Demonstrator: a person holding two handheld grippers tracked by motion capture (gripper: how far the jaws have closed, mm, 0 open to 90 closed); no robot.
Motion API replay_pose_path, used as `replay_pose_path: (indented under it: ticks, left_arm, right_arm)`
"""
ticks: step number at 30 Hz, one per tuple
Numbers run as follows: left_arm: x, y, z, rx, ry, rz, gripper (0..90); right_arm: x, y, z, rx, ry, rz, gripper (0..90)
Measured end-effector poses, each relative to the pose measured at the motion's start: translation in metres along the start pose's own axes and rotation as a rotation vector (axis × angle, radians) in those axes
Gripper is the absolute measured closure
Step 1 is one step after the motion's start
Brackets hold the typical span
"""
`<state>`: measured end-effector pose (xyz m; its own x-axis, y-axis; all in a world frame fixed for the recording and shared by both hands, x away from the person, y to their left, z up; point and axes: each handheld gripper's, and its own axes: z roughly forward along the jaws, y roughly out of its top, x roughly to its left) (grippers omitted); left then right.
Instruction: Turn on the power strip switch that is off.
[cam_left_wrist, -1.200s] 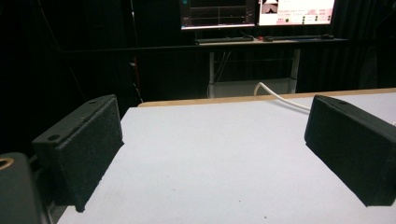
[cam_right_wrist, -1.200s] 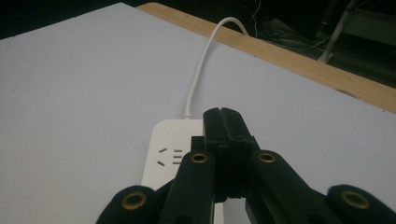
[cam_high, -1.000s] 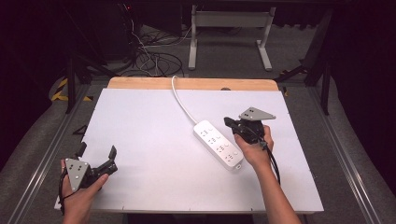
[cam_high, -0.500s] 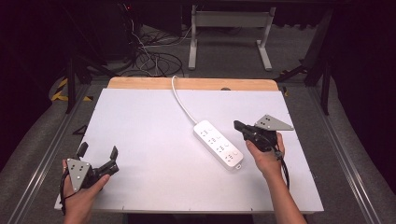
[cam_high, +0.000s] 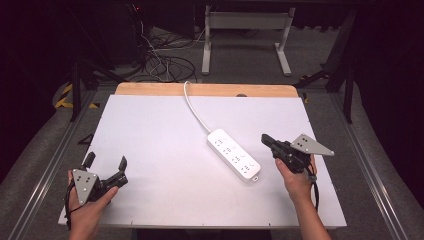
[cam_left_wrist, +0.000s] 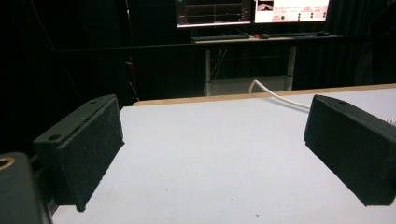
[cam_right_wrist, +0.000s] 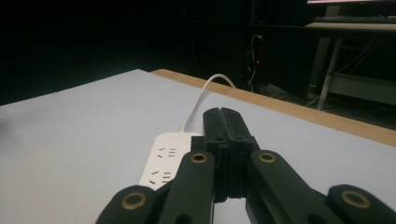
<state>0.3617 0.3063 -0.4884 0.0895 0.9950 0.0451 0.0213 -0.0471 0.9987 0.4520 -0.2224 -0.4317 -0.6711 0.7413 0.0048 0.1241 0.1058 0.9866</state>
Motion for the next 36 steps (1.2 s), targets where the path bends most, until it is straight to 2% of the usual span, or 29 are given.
replay_pose_path:
  ticks: [5, 10, 14, 19, 21, 27, 29, 32, 34, 36]
  left_arm:
    - [0.001, 0.001, 0.0, -0.006, -0.001, -0.004, 5.4]
    - [0.002, 0.001, 0.0, -0.006, 0.0, -0.009, 5.6]
    - [0.001, 0.001, 0.001, -0.005, -0.002, -0.006, 5.6]
    - [0.001, 0.001, 0.001, -0.006, 0.002, -0.005, 5.6]
    - [0.001, 0.001, 0.001, -0.007, 0.003, -0.008, 5.6]
    - [0.001, 0.001, 0.001, -0.007, 0.0, -0.006, 5.7]
    - [0.001, 0.001, 0.001, -0.007, 0.0, -0.007, 5.7]
    - [0.001, 0.001, 0.001, -0.007, 0.0, -0.007, 5.7]
    - [0.001, 0.001, 0.001, -0.008, 0.001, -0.007, 5.7]
    - [0.001, 0.001, 0.001, -0.007, 0.002, -0.008, 5.7]
  right_arm:
    - [0.005, -0.004, -0.012, -0.072, -0.009, 0.017, 89.9]
    - [0.012, -0.005, -0.021, -0.092, -0.001, -0.012, 89.1]
    - [0.009, -0.004, -0.024, -0.108, -0.01, 0.002, 89.2]
    - [0.008, -0.003, -0.025, -0.121, -0.024, 0.002, 80.7]
    - [0.009, -0.003, -0.025, -0.125, -0.03, -0.005, 73.9]
    - [0.012, -0.004, -0.019, -0.125, -0.067, 0.014, 44.5]
    - [0.012, -0.004, -0.016, -0.11, -0.09, 0.019, 29.4]
    - [0.013, -0.004, -0.013, -0.105, -0.107, 0.027, 11.3]
    - [0.013, -0.004, -0.012, -0.104, -0.117, 0.028, 4.3]
    - [0.013, -0.004, -0.01, -0.102, -0.124, 0.031, 3.7]
